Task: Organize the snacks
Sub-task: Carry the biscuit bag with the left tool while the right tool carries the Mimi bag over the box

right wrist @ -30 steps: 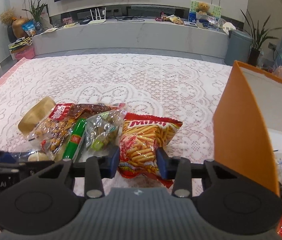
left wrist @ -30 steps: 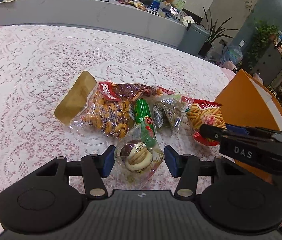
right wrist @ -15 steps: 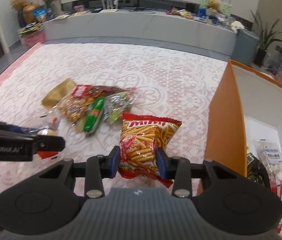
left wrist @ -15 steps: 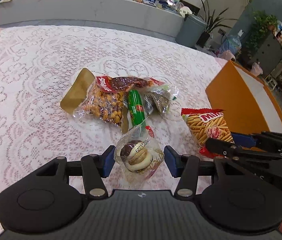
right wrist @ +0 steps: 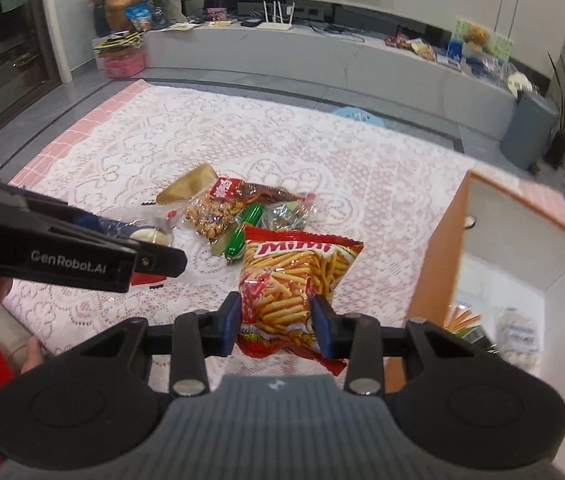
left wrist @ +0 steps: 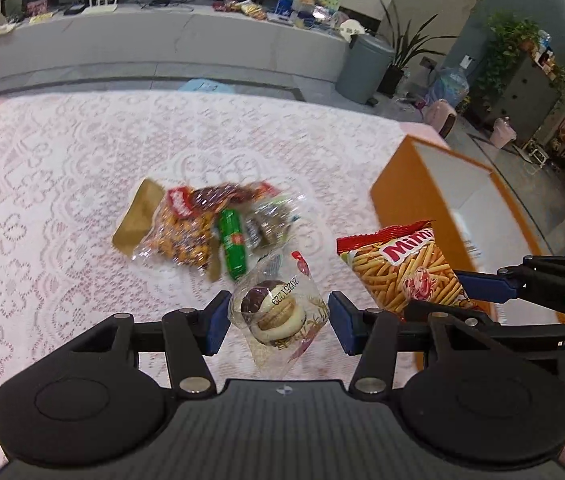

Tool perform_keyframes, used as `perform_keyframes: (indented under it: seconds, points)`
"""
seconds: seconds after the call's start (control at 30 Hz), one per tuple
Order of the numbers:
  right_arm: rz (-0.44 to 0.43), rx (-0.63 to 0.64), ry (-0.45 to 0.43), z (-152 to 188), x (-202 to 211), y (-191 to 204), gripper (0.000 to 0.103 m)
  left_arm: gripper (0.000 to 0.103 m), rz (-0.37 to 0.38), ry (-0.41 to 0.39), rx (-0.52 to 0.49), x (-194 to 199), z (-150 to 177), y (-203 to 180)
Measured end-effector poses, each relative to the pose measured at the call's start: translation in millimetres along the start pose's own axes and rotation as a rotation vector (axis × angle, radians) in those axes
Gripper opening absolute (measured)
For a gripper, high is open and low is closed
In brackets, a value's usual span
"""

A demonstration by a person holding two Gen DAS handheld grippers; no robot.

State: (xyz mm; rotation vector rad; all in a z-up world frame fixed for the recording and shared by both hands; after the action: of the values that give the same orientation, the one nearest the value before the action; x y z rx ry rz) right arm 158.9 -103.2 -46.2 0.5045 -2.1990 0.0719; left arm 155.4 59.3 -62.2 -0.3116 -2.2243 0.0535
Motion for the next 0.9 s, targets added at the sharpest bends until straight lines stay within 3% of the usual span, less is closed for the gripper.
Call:
perform_keyframes:
  seconds: [0.4,0.9]
  points:
    - [0.055,0.083,-0.034,-10,63,-43,0.037,0.06,0.062,-0.05,-0.116,11,-35,-76]
    - [0.199,0.089,0.021,-4,73,-149,0.036,0.059,0.198,-0.012,-0.274,-59,-85,-182]
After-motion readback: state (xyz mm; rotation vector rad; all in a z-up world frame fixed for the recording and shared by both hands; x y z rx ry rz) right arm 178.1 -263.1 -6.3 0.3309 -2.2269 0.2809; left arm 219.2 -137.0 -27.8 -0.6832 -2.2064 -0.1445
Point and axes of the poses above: each gripper's, at about its wrist camera, not at the fingertips, and x roughly against the way its jaws point, y to its left, z to its underside, the point moved 4 cm from there along -x, roughly the way its jaws point, and after that the axes turned 10 degrees about -x, right-handed, at the moved point
